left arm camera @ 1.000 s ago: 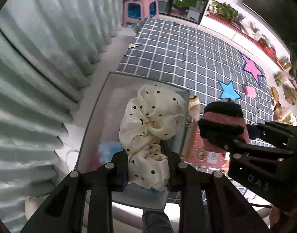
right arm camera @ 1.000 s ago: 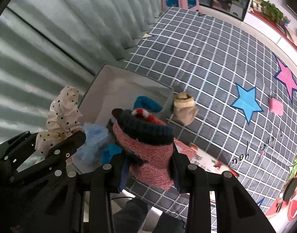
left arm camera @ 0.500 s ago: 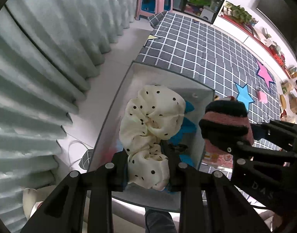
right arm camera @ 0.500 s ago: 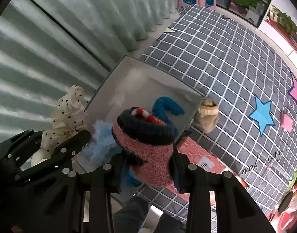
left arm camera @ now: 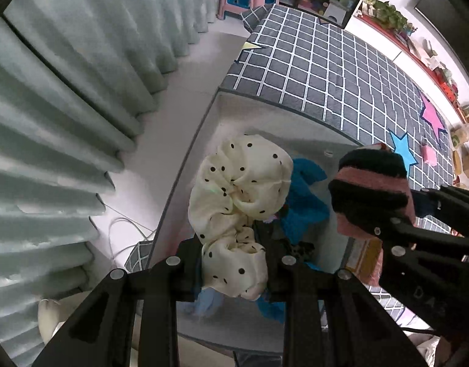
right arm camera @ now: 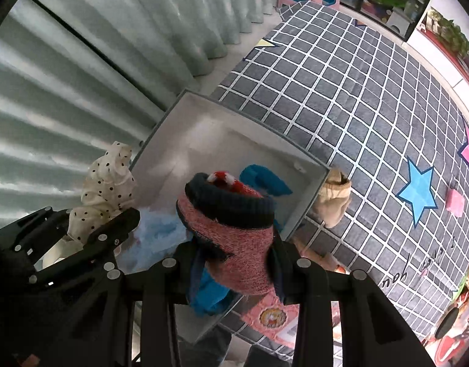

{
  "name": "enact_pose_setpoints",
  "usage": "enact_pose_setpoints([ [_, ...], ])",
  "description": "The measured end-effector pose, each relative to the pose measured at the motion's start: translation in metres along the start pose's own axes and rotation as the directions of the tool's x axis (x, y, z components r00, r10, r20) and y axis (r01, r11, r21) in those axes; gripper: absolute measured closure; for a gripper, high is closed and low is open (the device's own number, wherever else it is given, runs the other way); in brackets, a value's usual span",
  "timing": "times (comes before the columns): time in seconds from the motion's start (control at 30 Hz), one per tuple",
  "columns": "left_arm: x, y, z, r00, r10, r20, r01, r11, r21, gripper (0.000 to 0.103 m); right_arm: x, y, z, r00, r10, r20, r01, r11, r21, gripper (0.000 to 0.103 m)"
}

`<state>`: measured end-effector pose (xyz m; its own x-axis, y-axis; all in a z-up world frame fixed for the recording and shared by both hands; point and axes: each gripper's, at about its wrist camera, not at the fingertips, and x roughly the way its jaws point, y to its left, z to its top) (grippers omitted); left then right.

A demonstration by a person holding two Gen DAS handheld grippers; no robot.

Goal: Organize soft objects
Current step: 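Lower the polka-dot scrunchie and pink sock into the white box with both tools, then open both tools to drop the scrunchie and pink sock into the box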

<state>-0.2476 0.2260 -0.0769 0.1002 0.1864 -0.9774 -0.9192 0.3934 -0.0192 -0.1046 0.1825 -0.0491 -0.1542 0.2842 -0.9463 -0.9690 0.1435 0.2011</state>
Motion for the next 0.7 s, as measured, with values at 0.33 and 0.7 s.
enact_pose_setpoints([
  [0.33,0.023,-0.001,0.014,0.999,0.004,-0.033,-0.004,1.000,0.001,0.073,0.017,-0.006,0.012,0.999,0.001,-0.033,0.000,1.000,0.013,0.064],
  [0.7,0.044,-0.002,0.018,0.997,0.012,-0.071,-0.012,1.000,0.000,0.073,0.039,-0.014,0.014,0.996,0.009,-0.083,-0.006,0.999,0.037,0.064],
])
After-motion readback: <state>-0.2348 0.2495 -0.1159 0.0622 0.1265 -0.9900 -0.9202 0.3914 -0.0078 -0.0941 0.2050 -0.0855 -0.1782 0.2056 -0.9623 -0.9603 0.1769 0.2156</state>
